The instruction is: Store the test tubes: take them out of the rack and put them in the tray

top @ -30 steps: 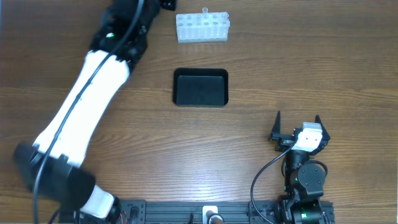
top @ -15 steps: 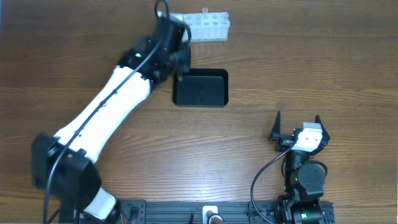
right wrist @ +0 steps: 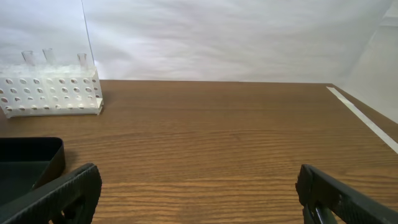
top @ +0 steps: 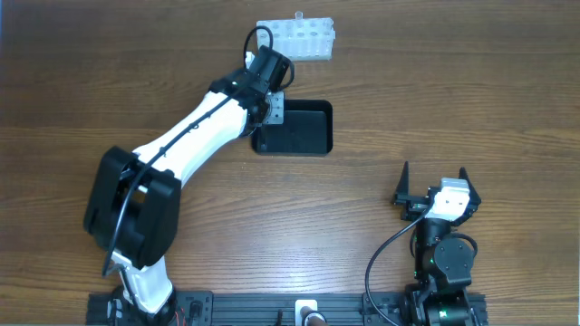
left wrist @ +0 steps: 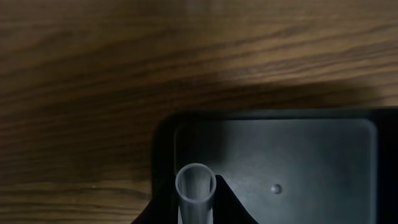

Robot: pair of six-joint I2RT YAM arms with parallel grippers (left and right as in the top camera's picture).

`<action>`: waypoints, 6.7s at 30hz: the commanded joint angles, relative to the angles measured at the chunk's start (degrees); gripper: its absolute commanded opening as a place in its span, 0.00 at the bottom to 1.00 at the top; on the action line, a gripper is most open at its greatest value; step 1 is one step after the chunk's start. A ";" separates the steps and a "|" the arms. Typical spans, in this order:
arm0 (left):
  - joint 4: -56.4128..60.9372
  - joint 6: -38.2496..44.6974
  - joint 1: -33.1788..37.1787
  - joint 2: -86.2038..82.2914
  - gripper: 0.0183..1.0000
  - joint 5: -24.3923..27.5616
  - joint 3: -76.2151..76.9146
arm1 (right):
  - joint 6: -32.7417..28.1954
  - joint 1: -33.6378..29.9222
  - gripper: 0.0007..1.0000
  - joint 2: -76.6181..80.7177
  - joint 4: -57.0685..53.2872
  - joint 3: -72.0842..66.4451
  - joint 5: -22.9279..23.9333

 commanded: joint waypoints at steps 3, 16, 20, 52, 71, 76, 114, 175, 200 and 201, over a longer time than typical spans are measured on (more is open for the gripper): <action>0.50 -0.72 -0.33 2.67 0.18 -0.90 -0.11 | -0.09 -0.15 0.99 -0.48 -0.09 -0.35 -0.11; 7.87 -0.31 -1.57 -5.33 0.58 -12.07 4.44 | -0.09 -0.15 0.99 -0.48 -0.09 -0.33 -0.11; 13.99 3.93 -2.56 -6.54 0.70 -16.15 8.33 | -0.09 -0.15 0.99 -0.48 -0.09 -0.35 -0.11; 30.38 10.01 1.62 19.58 0.63 -10.80 22.86 | -0.09 -0.15 0.99 -0.48 -0.09 -0.35 -0.11; 33.40 10.01 1.55 22.27 0.28 -8.68 24.04 | -0.09 -0.15 0.99 -0.48 -0.09 -0.35 -0.11; 33.62 10.01 1.55 22.27 0.18 -8.26 24.04 | -0.09 -0.15 0.99 -0.46 -0.09 -0.35 -0.11; 33.29 17.77 1.03 -2.47 0.08 -10.03 24.09 | -0.09 -0.15 0.99 -0.48 -0.09 -0.35 -0.11; -3.93 -7.85 -5.64 10.34 0.12 -8.24 10.51 | -0.09 -0.15 0.99 -0.48 -0.09 -0.33 -0.11; -1.44 -3.37 -5.64 -4.50 0.69 -18.05 10.12 | -0.09 -0.15 0.99 -0.48 -0.09 -0.35 -0.11; 0.11 -1.38 -5.49 -6.88 0.71 -18.62 9.75 | -0.09 -0.15 0.99 -0.46 -0.09 -0.35 -0.11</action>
